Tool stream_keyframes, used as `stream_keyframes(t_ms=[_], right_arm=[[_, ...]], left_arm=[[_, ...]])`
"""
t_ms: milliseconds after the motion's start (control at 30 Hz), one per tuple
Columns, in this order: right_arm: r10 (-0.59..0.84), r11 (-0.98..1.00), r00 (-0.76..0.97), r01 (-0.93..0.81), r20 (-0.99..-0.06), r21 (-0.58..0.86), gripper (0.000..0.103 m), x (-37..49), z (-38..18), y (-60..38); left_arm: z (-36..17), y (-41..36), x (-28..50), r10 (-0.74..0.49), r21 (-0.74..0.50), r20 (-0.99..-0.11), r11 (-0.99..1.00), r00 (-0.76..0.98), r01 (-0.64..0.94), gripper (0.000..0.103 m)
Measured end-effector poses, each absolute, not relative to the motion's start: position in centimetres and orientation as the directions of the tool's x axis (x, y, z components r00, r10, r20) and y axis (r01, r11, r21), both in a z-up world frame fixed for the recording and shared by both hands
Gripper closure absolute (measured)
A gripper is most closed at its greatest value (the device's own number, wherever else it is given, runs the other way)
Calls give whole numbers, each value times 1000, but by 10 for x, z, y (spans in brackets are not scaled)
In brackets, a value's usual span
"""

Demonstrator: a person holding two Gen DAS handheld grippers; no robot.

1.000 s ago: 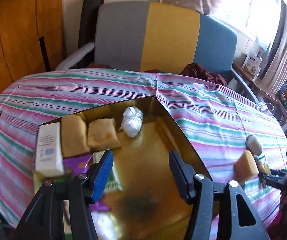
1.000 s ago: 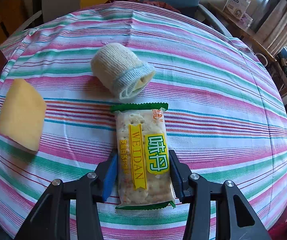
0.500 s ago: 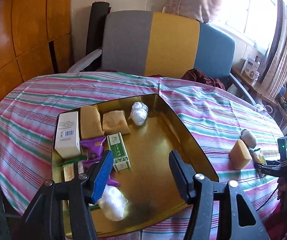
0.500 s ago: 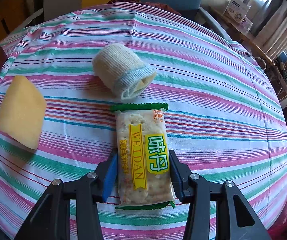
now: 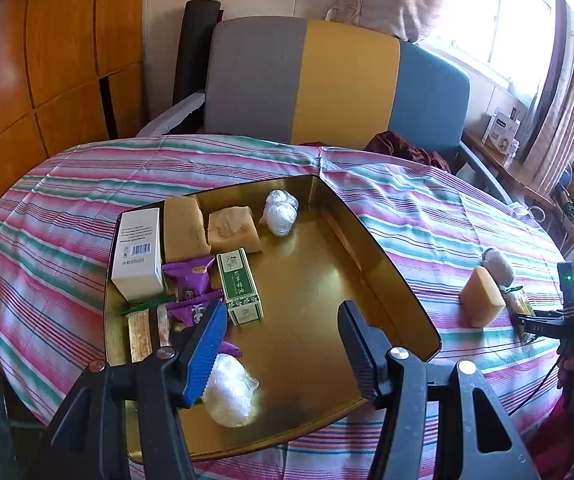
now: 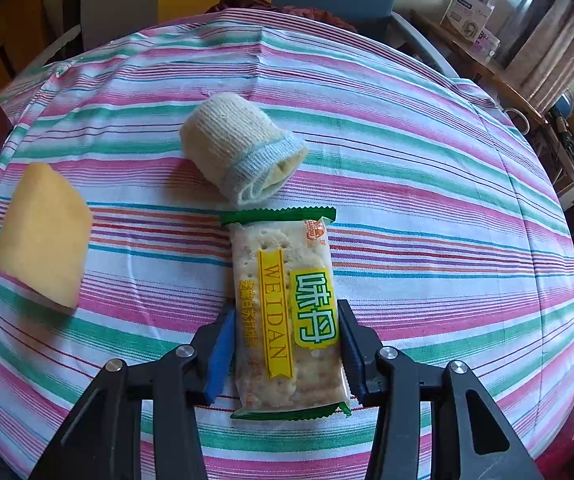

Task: Organize objects
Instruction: 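Carry the WEIDAN packet into the gold tray and release it with the right gripper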

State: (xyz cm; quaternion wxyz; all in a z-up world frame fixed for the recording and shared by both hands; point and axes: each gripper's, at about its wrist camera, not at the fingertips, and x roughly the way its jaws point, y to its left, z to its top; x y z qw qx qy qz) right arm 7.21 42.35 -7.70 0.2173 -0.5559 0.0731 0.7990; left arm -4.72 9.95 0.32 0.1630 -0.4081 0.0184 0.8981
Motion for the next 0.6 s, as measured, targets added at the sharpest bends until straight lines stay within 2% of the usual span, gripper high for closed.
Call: stream_keyframes(t_ms=[600], right_arm=[[325,-825,-318,-556,-891,-103,55,82,-62,450]], left_arm=[[-2,93,-40,270,-87,-740,-947,-616,-311,45]])
